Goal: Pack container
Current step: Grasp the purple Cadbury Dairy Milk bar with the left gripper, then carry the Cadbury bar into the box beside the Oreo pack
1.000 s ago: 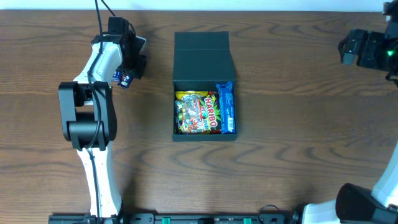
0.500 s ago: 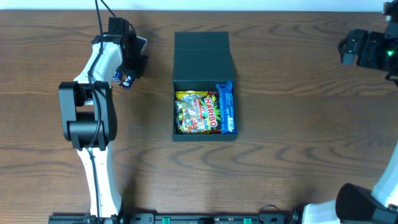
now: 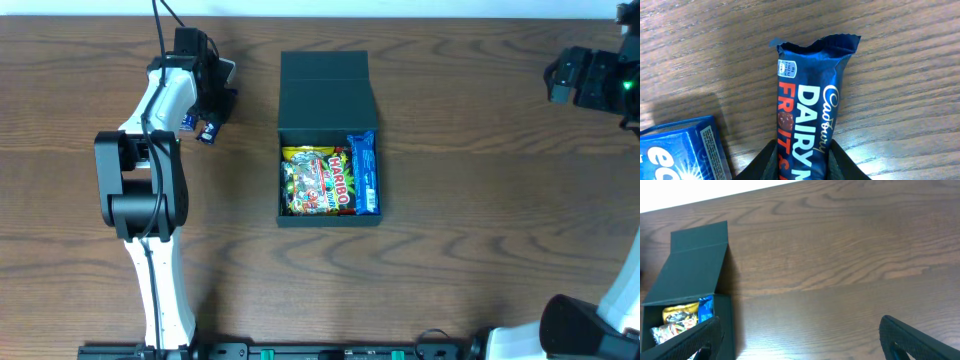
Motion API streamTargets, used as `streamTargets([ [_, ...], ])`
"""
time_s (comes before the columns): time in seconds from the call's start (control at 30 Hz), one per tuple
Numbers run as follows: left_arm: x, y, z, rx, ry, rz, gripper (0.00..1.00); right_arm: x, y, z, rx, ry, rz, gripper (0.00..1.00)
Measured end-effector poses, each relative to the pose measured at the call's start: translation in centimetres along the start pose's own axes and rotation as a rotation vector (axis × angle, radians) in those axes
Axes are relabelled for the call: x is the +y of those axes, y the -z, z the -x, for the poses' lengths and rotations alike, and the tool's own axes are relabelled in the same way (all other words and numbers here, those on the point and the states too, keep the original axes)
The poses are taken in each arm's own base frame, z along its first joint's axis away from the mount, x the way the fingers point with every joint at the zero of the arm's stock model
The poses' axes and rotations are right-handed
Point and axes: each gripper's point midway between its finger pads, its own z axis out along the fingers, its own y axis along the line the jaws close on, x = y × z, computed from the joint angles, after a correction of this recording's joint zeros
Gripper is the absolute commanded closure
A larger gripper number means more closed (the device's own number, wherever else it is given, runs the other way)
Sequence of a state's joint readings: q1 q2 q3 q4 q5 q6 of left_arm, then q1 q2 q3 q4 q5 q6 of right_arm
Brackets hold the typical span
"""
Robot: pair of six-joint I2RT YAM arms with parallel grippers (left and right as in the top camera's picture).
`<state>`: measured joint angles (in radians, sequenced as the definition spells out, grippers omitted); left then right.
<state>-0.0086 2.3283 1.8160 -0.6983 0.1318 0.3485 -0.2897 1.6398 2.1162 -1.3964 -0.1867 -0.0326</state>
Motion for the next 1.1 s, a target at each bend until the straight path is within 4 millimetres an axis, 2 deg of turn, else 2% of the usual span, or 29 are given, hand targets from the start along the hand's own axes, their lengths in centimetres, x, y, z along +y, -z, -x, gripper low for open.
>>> streamTargets([
  [0.2,0.0,0.0,0.0,0.0,0.039,0.0,0.79,0.0,0.0,-0.1,0.003,-0.001,0.0,0.01],
  [0.3,0.0,0.0,0.0,-0.001,0.069,0.001,0.86,0.0,0.0,-0.1,0.003,-0.001,0.0,0.01],
  [0.47,-0.1,0.4,-0.2,0.023,0.155,-0.004,0.89,0.0,0.0,-0.1,0.003,0.0,0.0,0.01],
  [0.6,-0.2,2.0,0.4,0.044,0.195,-0.007,0.91,0.0,0.0,0.0,-0.001,0.0,0.0,0.01],
  [0.73,-0.7,5.6,2.8,0.02,0.204,-0.005,0.94,0.0,0.0,0.1,-0.004,0.0,-0.001,0.01],
  [0.8,-1.6,7.7,3.7,0.014,0.202,-0.009,0.94,-0.1,0.0,0.1,-0.006,0.001,-0.003,0.01],
  [0.93,-4.9,11.4,4.4,0.031,0.215,-0.026,0.94,-0.4,0.0,0.1,-0.005,0.001,-0.023,0.01],
  [1.0,-7.4,12.5,3.9,0.068,0.23,-0.039,0.94,-0.7,0.0,0.1,-0.004,0.001,-0.039,0.01],
  [1.1,-11.7,13.0,2.1,0.165,0.25,-0.058,0.94,-1.0,0.0,0.1,-0.005,0.0,-0.057,0.01],
])
